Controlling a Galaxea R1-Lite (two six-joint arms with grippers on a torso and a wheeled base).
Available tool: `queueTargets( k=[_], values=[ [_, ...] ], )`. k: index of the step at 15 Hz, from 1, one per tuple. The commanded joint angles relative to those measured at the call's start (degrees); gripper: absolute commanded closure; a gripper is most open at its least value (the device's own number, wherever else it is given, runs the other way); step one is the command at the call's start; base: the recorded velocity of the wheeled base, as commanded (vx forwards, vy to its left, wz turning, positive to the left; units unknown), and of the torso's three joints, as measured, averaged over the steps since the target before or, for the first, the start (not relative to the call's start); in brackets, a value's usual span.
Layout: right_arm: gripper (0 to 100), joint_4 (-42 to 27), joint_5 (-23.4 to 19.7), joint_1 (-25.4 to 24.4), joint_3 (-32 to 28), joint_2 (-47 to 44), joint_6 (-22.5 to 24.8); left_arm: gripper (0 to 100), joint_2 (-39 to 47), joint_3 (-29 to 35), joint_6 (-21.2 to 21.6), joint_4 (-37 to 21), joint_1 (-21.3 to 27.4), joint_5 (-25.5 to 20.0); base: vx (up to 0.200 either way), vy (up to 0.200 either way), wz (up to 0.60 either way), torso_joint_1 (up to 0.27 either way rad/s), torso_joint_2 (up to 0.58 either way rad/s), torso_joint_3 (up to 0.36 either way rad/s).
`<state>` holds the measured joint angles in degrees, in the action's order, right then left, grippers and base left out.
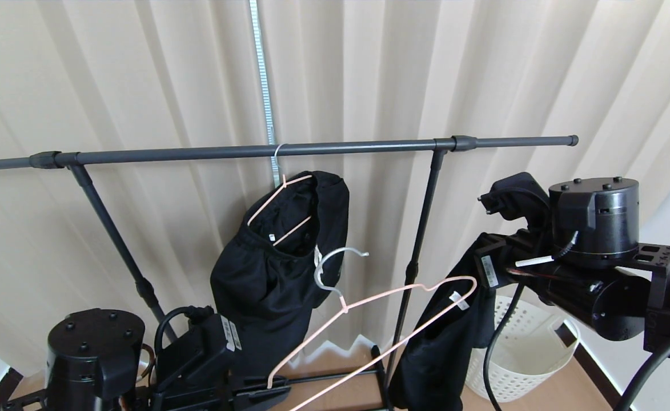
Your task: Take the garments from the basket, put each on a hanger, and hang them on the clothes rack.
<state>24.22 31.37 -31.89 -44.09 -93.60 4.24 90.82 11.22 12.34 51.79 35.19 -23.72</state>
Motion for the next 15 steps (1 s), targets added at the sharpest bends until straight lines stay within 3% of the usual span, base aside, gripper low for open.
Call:
queueTargets(
  k=[1, 4, 15],
  values=[
    [100, 0.04, 0.01, -0.45, -0.03, -0.27, -0.29, 100, 0.50, 0.56, -1.09, -0.02, 0.40, -0.01, 0.000, 0.000, 0.00, 0.000, 0.00, 0.000],
    [100, -0.05, 0.01, -1.33, 0.32, -0.53, -0.38, 100, 0.94, 2.23, -4.78, -0.02, 0.40, 0.70, 0.000, 0.000, 0.00, 0.000, 0.00, 0.000],
    [100, -0.05, 0.19, -8.28, 1.91, -0.36, -1.52, 100, 2.87, 4.25, -6.89, 0.07, 0.93, 2.45, 0.000, 0.000, 0.00, 0.000, 0.00, 0.000]
  ],
)
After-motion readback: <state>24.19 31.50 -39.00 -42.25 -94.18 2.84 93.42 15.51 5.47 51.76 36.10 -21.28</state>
